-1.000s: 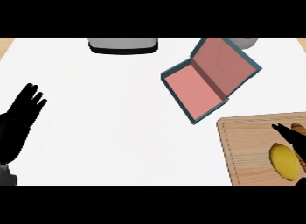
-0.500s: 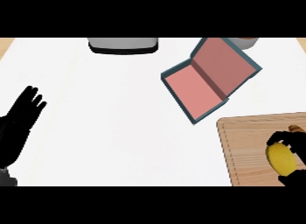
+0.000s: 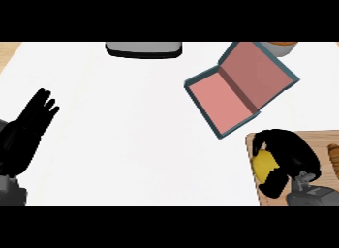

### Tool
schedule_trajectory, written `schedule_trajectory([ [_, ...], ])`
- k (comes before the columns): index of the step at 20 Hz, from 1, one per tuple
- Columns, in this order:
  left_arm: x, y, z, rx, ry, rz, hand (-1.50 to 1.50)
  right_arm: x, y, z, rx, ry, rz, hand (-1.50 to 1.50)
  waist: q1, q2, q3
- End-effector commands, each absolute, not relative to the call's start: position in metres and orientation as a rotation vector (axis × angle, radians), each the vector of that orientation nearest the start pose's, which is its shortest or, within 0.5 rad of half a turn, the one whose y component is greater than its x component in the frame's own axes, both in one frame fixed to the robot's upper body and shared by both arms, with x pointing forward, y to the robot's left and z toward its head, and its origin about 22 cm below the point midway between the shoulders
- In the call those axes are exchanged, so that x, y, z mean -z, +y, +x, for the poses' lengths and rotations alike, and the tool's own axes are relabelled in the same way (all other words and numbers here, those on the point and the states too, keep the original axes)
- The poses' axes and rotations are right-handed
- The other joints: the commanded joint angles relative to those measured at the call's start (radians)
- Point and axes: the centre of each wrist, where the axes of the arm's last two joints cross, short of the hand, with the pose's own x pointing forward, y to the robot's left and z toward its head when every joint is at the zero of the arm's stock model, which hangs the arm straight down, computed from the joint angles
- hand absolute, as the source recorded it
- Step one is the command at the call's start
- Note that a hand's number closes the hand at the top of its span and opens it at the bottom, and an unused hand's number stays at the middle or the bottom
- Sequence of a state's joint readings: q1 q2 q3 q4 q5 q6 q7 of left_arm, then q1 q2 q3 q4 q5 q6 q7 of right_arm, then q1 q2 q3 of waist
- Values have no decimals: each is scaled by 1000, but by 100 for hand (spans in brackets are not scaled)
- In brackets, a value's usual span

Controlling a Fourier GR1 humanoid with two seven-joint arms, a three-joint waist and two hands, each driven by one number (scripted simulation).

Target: Pick the lemon from the cutting board and place it in the cardboard box

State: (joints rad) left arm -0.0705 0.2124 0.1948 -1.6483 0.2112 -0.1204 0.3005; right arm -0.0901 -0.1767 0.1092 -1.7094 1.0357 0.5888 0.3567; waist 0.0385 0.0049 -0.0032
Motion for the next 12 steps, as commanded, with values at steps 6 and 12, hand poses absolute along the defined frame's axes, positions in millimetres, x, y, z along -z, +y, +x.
schedule_trajectory([
  [6,-71,289,272,66,-1473,-31,0,-82,-81,303,-1222,-969,-848,150,89,16,4],
  [12,-54,295,270,43,-1458,-34,0,-122,-21,320,-1134,-1048,-996,150,79,9,2],
])
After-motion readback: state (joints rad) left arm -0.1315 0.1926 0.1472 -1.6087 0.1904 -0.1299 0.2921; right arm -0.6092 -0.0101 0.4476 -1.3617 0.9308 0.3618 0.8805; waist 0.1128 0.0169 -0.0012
